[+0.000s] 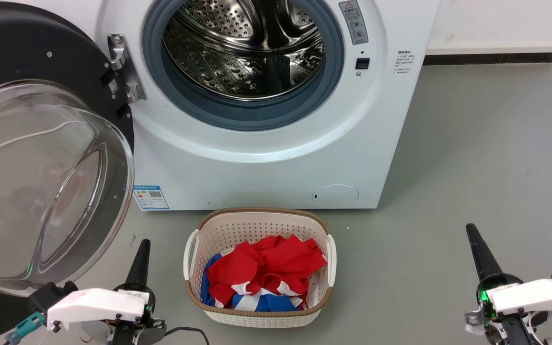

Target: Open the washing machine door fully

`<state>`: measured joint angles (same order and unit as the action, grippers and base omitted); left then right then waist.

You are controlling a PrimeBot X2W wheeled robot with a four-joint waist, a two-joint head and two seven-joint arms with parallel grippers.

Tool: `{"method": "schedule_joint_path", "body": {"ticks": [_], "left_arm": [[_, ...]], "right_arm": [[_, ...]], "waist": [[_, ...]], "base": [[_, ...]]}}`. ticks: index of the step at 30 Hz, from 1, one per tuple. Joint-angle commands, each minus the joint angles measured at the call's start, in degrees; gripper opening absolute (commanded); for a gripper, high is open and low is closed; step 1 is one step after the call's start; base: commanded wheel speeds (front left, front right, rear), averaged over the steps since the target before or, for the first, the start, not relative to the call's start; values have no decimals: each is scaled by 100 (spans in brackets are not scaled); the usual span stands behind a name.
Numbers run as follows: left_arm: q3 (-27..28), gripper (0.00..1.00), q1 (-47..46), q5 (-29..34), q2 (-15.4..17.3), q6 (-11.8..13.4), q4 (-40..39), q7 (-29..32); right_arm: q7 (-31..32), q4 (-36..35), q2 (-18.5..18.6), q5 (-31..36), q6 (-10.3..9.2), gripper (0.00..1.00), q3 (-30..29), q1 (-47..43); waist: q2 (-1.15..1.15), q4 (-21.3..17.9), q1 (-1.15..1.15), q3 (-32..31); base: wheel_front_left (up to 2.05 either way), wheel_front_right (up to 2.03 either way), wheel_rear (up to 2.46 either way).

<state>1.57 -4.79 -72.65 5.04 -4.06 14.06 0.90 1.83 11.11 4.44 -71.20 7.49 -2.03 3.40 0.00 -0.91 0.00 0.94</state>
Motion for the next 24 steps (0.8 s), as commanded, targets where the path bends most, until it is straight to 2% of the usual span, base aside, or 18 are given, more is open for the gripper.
{"method": "schedule_joint_path", "body": {"ticks": [1, 24], "left_arm": [[45, 0, -96, -127, 1, -60, -35, 39], [304, 0, -145, -1116, -118, -222, -17, 333]], "right_arm": [[17, -13, 30, -156, 1, 0, -23, 112], [178, 147, 8, -1301, 0, 0, -149, 207]], "waist": [[0, 3, 0, -2], [0, 45, 0, -38]], "base": [[0, 0, 0], [0, 0, 0]]}}
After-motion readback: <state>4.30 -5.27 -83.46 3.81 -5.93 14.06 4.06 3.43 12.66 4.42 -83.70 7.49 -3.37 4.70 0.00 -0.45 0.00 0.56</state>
